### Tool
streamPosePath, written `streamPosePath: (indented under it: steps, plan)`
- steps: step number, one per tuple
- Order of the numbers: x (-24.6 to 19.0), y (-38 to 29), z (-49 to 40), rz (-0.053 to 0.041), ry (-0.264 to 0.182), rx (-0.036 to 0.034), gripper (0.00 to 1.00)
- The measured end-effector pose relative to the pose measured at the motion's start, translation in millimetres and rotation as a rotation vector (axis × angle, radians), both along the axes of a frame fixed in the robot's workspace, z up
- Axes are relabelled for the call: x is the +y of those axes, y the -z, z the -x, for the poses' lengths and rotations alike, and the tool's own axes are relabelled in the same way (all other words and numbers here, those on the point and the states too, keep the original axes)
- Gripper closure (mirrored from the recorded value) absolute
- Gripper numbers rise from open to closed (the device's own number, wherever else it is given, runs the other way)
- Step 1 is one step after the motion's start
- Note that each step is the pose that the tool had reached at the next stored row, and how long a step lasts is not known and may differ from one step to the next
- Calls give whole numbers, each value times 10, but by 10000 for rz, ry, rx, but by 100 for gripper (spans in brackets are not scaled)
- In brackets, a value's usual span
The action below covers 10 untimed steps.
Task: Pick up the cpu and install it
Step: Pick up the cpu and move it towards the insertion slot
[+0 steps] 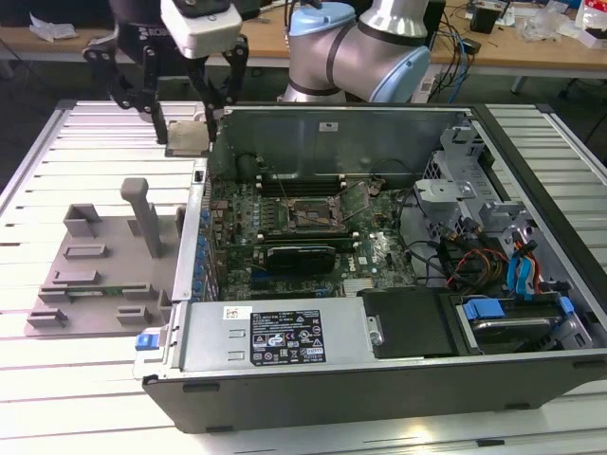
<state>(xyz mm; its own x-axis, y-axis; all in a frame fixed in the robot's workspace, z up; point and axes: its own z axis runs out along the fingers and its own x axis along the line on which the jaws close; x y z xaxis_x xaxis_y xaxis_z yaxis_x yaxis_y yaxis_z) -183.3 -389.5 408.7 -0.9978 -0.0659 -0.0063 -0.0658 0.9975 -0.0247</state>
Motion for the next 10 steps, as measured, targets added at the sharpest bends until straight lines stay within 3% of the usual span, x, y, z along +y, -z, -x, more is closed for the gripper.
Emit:
streamPosePath:
  steps: [10]
  plan:
    - [96, 169, -623, 1, 1, 69, 46]
